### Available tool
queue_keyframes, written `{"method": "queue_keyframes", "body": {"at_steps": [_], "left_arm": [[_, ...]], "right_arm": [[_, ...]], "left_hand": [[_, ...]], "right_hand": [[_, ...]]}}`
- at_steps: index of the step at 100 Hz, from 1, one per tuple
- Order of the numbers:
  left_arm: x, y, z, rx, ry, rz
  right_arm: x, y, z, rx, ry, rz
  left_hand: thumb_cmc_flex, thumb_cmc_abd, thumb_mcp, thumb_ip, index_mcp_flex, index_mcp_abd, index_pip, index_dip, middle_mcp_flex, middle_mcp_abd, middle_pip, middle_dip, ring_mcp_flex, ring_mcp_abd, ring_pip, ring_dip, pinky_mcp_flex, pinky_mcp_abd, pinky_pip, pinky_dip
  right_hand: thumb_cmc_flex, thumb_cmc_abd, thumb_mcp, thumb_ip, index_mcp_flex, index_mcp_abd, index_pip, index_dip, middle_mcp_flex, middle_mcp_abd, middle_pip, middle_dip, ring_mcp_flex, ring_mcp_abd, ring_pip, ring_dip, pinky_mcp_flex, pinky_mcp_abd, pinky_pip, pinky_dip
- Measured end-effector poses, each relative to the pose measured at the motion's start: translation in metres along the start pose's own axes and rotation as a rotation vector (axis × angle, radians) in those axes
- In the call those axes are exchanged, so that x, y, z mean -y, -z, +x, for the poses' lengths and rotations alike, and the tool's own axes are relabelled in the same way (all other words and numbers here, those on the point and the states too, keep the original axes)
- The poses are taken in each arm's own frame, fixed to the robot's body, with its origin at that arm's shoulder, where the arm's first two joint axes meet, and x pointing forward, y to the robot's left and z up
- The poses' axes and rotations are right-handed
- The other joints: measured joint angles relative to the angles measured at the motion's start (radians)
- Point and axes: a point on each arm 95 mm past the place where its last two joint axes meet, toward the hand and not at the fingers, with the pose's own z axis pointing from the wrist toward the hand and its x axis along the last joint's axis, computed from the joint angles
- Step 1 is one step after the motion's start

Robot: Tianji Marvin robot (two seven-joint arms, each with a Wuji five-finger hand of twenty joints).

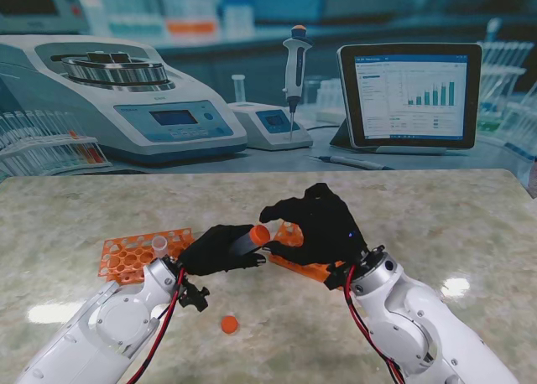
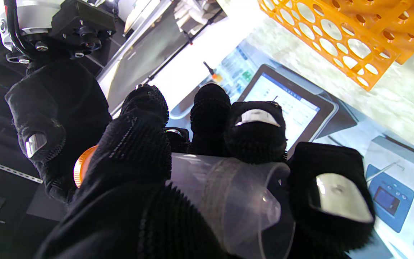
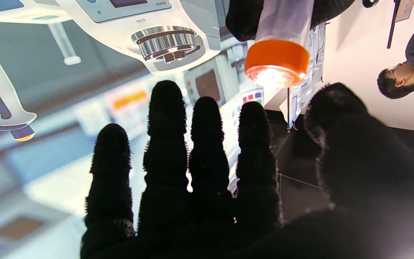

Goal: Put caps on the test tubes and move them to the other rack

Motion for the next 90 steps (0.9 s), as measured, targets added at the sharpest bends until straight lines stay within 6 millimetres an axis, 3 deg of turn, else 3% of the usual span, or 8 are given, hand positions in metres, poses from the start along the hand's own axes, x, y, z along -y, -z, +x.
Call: {"method": "queue_keyframes", "body": {"at_steps": [26, 90], "left_arm": [[0.000, 0.000, 0.000, -0.002, -0.001, -0.001], [0.000, 0.000, 0.001, -0.003, -0.001, -0.004]], "right_arm": [[0.000, -0.009, -0.007, 0.004, -0.021, 0.048], [0.009, -0.011, -0.007, 0.000, -0.042, 0.105]], "left_hand": [[0.000, 0.000, 0.000, 0.000, 0.000, 0.000, 0.000, 0.000, 0.000, 0.000, 0.000, 0.000, 0.000, 0.000, 0.000, 0.000, 0.000, 0.000, 0.000, 0.000], [0.000, 0.000, -0.001, 0.000, 0.000, 0.000, 0.000, 0.000, 0.000, 0.000, 0.000, 0.000, 0.000, 0.000, 0.000, 0.000, 0.000, 0.000, 0.000, 0.000]], "right_hand": [[-0.072, 0.001, -0.005, 0.000, -0.027, 0.025, -0.033, -0.007, -0.036, 0.011, -0.022, -0.011, -0.039, 0.009, -0.023, -0.018, -0.022, 0.006, -0.005, 0.000], [-0.115, 0.000, -0.004, 0.001, -0.025, 0.028, -0.044, 0.013, -0.031, 0.019, -0.013, -0.013, -0.039, 0.009, -0.023, -0.018, -0.021, 0.006, -0.014, 0.001]]}}
